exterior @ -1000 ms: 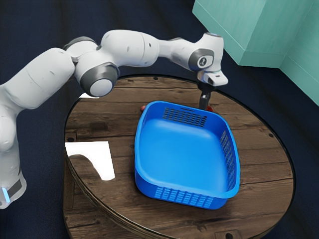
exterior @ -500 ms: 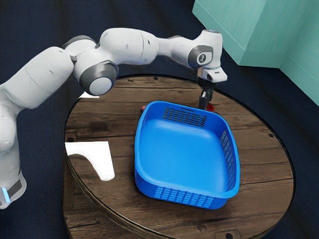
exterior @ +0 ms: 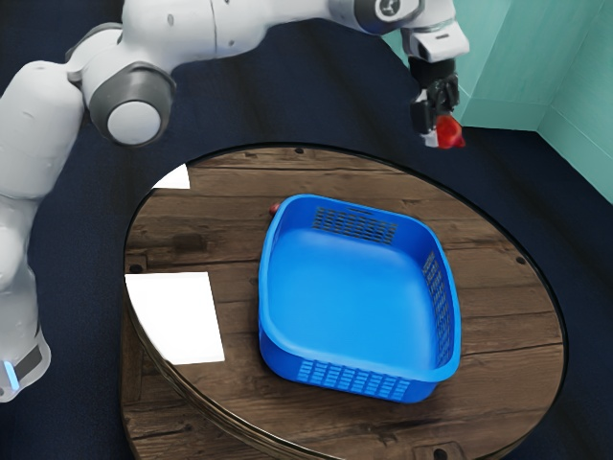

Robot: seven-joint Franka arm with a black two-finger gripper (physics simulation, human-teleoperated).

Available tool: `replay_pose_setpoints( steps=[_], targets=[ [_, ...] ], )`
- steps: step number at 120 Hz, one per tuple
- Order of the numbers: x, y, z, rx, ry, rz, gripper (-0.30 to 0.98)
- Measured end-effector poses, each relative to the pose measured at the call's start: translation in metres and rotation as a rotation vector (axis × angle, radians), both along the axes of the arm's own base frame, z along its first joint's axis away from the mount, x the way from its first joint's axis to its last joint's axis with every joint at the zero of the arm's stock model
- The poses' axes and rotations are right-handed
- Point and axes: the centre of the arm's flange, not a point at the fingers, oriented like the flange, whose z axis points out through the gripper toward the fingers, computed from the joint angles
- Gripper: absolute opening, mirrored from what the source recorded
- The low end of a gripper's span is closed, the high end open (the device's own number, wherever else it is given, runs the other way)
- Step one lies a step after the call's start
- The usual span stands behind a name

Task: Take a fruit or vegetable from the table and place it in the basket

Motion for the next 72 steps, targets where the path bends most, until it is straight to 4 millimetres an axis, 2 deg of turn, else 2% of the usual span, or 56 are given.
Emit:
replay_pose_setpoints(
  steps=[4, 9, 15, 22, 32, 42, 59, 64, 72],
  targets=[
    [-0.004, -0.029, -0.001, 0.008, 0.021, -0.039, 0.28],
    [-0.009, -0.054, -0.012, 0.012, 0.076, -0.074, 0.29],
    [-0.011, -0.083, -0.050, 0.007, 0.187, -0.113, 0.29],
    [-0.016, -0.102, -0.095, 0.004, 0.301, -0.131, 0.27],
    [-0.025, -0.131, -0.124, 0.002, 0.380, -0.157, 0.26],
    [-0.037, -0.147, -0.149, 0.001, 0.441, -0.157, 0.26],
    [-0.040, -0.154, -0.160, -0.004, 0.469, -0.124, 0.28],
    [-0.041, -0.158, -0.161, -0.007, 0.474, -0.120, 0.40],
    [-0.042, -0.162, -0.162, -0.011, 0.481, -0.108, 0.51]
  ],
)
